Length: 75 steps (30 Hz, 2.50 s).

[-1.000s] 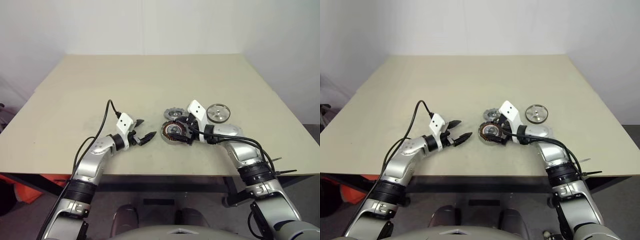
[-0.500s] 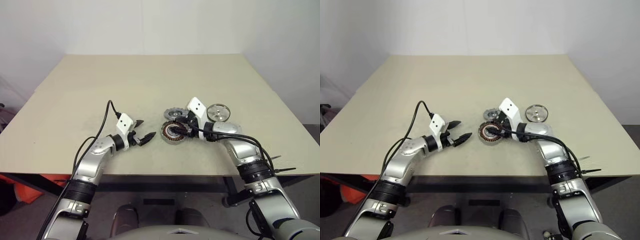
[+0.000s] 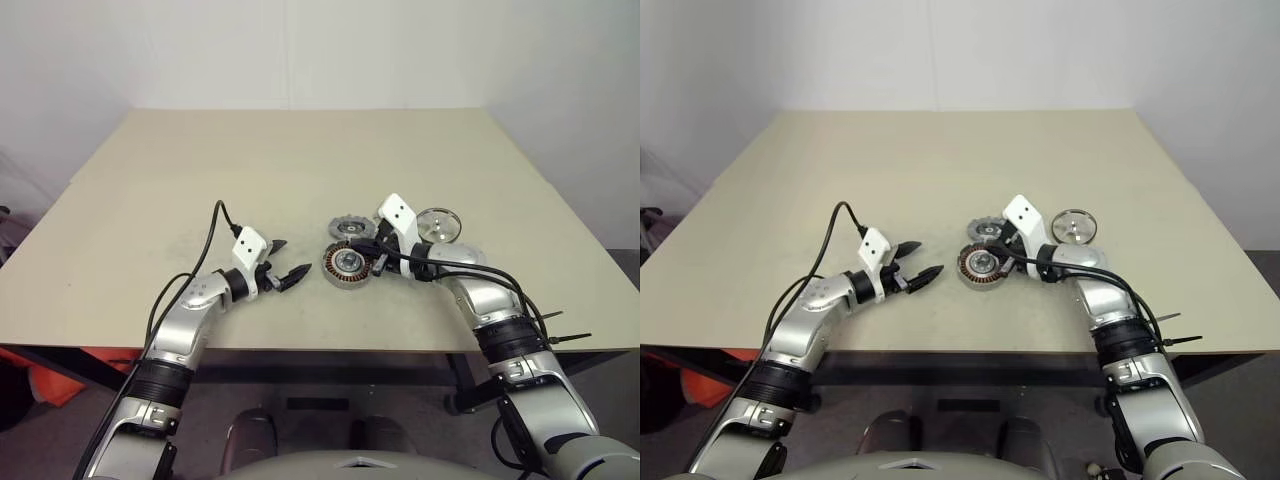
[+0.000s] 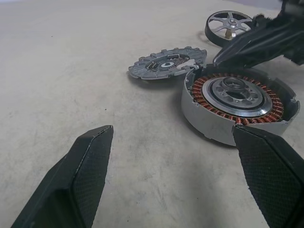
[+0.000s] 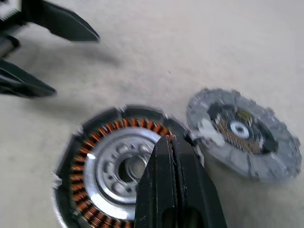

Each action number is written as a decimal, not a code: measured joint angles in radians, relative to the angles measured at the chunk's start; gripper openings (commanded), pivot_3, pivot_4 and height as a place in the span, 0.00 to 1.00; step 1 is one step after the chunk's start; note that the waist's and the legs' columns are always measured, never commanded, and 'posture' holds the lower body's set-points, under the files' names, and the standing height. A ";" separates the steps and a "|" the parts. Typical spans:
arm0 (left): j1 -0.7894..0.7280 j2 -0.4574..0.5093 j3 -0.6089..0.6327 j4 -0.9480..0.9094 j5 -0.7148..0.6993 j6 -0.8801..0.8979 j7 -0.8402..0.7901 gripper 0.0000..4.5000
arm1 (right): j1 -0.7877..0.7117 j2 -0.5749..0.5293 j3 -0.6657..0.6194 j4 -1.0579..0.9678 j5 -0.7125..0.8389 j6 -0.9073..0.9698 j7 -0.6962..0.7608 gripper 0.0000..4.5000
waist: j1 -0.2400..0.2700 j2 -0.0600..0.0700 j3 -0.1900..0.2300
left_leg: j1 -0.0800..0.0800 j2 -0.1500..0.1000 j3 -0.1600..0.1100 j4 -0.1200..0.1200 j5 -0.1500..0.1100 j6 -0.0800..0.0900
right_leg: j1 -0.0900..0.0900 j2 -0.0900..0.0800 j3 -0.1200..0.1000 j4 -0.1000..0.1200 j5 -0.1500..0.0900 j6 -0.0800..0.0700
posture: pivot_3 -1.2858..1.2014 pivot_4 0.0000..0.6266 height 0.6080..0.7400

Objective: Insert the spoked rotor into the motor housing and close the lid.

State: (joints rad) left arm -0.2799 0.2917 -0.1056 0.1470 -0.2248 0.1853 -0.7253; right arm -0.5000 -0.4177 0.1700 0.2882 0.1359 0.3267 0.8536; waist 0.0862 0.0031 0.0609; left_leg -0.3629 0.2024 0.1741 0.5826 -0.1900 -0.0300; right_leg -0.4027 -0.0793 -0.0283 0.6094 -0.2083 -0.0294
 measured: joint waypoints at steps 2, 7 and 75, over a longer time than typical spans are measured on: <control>0.000 0.000 0.000 0.001 0.000 -0.002 0.000 0.95 | 0.000 0.003 0.000 0.022 -0.003 -0.013 -0.004 0.01 | 0.000 0.000 0.000 | 0.000 0.000 0.000 0.000 0.000 0.000 | 0.000 0.000 0.000 0.000 0.000 0.000 | 0.52 0.00 1.00; 0.000 0.000 0.000 0.001 0.001 -0.003 0.001 0.95 | -0.006 0.011 0.002 0.048 -0.020 -0.049 -0.005 0.01 | 0.002 0.000 0.000 | 0.000 0.000 0.000 0.000 0.000 0.000 | 0.000 0.000 0.000 0.000 0.000 0.000 | 0.52 0.00 1.00; 0.000 -0.002 -0.004 0.005 0.005 -0.007 0.004 0.95 | -0.023 -0.278 -0.018 0.080 -0.332 -0.180 -0.201 0.75 | 0.008 -0.001 0.000 | 0.002 0.001 0.000 0.001 0.001 -0.001 | 0.001 0.002 0.001 0.002 0.000 0.000 | 0.52 0.00 1.00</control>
State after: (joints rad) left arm -0.2797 0.2895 -0.1095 0.1516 -0.2199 0.1782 -0.7212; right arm -0.5231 -0.6955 0.1522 0.3678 -0.1964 0.1466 0.6529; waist 0.0943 0.0024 0.0605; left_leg -0.3607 0.2037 0.1742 0.5836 -0.1894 -0.0309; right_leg -0.4018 -0.0773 -0.0274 0.6110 -0.2080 -0.0298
